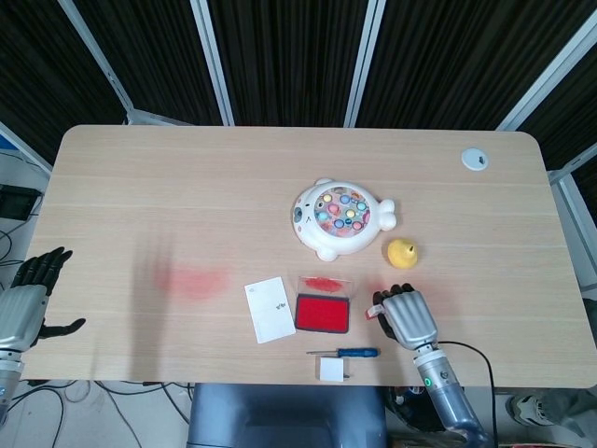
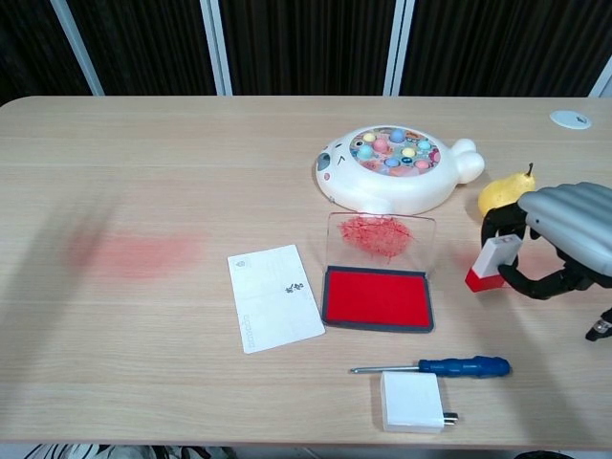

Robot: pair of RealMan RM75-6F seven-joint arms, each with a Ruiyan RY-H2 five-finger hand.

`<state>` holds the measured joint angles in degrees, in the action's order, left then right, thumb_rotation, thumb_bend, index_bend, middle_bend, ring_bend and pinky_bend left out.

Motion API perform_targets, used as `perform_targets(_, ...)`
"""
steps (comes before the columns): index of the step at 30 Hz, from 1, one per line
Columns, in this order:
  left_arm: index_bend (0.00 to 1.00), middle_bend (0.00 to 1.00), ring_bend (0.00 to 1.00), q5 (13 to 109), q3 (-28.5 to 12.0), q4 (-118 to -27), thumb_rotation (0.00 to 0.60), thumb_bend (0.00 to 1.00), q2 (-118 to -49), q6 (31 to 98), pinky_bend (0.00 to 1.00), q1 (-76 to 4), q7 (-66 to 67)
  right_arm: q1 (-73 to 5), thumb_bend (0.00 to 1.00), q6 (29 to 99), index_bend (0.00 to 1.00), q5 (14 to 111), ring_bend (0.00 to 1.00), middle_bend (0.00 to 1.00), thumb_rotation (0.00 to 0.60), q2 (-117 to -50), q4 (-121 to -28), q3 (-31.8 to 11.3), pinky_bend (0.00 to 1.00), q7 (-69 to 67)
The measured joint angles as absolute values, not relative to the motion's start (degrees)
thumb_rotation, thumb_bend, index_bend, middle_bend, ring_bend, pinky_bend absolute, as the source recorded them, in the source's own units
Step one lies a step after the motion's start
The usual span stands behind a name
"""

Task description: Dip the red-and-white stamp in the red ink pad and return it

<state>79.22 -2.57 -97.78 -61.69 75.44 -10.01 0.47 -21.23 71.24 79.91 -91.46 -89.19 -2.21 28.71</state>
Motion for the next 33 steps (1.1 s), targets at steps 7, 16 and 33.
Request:
perform_targets(7,0.00,0.00,0.00,79.6,-2.5,-97.8,0.600,0.01,-61.6,75.5,0.00,-10.0,0.0,-21.6,0.64,71.7,0.73,82.1,0.49,0.63,0.600,-93.9,-92.1,-1.3,0.50,32.4)
perform_targets(16,0.00,0.00,0.00,79.5,-2.5,-97.7,0.600,0.01,-61.4,75.4,0.00,-10.0,-0.5,-22.7,0.66,71.1,0.75,81.8,0.50,0.65,0.600,-97.7,-92.2,-2.8,0.50,34.2)
perform_targets(33,0.00,0.00,0.00,79.1,-2.6,-97.9,0.600,0.01,-60.9,74.8,0.00,-10.2,-1.4,-25.3,0.68,69.8,0.78,85.8,0.52,0.67,0.600,-102.0,-90.0,-3.4,0.50,23.5)
